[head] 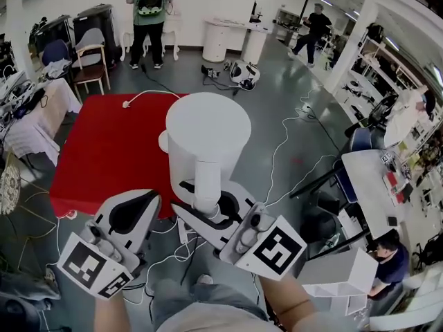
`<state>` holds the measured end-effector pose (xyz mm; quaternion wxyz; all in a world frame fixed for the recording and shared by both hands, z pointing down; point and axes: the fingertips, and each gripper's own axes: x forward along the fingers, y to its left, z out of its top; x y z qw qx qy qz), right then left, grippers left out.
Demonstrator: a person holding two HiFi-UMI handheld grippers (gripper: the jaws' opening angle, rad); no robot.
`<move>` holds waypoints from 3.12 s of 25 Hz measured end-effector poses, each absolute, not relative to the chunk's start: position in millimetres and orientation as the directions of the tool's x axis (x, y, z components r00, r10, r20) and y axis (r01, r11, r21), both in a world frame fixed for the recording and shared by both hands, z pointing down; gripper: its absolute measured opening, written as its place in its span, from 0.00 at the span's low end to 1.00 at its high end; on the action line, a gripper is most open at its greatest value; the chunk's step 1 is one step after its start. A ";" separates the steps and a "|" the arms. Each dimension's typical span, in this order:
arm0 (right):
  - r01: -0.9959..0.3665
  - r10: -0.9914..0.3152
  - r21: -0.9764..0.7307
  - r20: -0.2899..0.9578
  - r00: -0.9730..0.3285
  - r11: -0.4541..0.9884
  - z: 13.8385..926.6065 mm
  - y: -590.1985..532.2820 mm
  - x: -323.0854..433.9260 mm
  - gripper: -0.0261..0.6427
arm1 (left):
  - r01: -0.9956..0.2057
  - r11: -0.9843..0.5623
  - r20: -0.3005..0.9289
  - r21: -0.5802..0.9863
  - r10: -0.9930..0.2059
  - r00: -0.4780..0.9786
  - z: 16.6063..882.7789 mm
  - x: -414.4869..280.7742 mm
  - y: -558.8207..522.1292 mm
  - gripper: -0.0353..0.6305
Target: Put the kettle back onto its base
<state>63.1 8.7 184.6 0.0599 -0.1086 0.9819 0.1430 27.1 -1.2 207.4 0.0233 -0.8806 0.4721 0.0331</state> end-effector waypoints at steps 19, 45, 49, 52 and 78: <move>-0.391 -0.359 0.193 -0.182 -0.915 0.900 198.5 -137.6 -27.6 0.20 | -0.752 -0.660 -0.013 0.009 -0.752 0.659 223.3 -69.3 -133.7 0.06; -0.539 -0.521 0.146 -0.144 -0.841 0.830 334.5 -314.9 -103.3 0.20 | -0.653 -0.753 0.015 0.078 -0.654 0.756 336.2 -126.1 -271.7 0.06; -0.529 -0.514 0.137 -0.134 -0.847 0.837 356.9 -335.3 -106.7 0.20 | -0.669 -0.736 0.025 0.100 -0.671 0.741 359.3 -125.7 -286.4 0.06; -0.519 -0.505 0.133 -0.130 -0.854 0.844 372.5 -342.5 -108.5 0.20 | -0.683 -0.722 0.030 0.110 -0.684 0.729 374.5 -124.0 -289.0 0.06; -0.494 -0.495 0.126 -0.018 -0.868 0.861 410.3 -318.5 -101.6 0.19 | -0.675 -0.717 0.046 0.175 -0.679 0.733 375.4 -125.0 -300.0 0.06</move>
